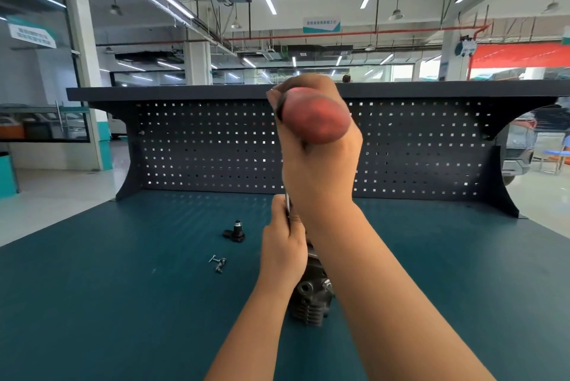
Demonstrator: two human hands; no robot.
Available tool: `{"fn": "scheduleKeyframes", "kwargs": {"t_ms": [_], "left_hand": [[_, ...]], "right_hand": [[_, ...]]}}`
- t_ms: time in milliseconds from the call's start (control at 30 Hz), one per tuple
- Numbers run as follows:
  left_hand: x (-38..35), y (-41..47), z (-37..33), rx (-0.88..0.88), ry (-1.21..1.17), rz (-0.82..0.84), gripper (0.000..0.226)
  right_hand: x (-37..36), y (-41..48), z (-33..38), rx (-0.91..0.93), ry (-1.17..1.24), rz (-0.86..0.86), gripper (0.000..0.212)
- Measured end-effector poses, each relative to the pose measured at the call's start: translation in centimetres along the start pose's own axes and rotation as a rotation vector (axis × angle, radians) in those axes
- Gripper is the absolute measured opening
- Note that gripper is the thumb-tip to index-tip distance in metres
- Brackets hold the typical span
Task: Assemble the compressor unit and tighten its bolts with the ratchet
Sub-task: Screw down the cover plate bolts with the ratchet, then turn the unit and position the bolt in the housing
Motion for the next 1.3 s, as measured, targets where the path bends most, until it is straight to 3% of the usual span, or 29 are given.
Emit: {"fn": "scheduleKeyframes", "kwargs": {"t_ms": [133, 267, 433, 667, 733, 967, 1167, 1300], "left_hand": [[0.2, -0.9, -0.3, -0.041, -0.105, 0.136, 0.018], [0.6, -1.7, 0.0, -0.069, -0.082, 0.286, 0.056], [0.9, -1.9, 0.4, -0.072, -0.025, 0.252, 0.065], [0.9, -2.3, -0.1, -0.127, -0.01, 0.228, 0.07], [0.7, -2.4, 0.0, -0.136, 0.005, 0.24, 0.064], [0.4, -2.9, 0.2, -0.165, 0.03, 0.228, 0.049], [-0.2, -3.2, -0.3, -0.216, 0.053, 0.203, 0.05], [-1.0, -3.4, -0.9, -0.255, 0.084, 0.213, 0.049]], "right_hand": [[0.0, 0.1, 0.1, -0.039, -0.004, 0.015, 0.011], [0.3, 0.4, -0.3, -0.093, 0.065, 0.008, 0.013], [0.9, 0.7, -0.7, -0.119, 0.172, 0.003, 0.033], [5.4, 4.9, -0.3, -0.031, 0.205, -0.122, 0.023], [7.5, 5.9, -1.5, -0.103, 0.121, -0.084, 0.022], [12.9, -1.5, -11.2, -0.561, -0.225, 0.308, 0.016], [13.7, -9.9, -15.8, -0.55, -0.551, 0.948, 0.013], [14.0, -13.7, -17.2, -0.595, -0.533, 1.159, 0.026]]}}
Point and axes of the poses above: each hand's wrist, its own y-axis towards the middle knuckle, its own x-axis out of the back of the hand, z = x × y, the point moved 5 cm from there along y, towards the middle knuckle, and after that the axes turned 3 degrees about z, right-handed, at the moved point
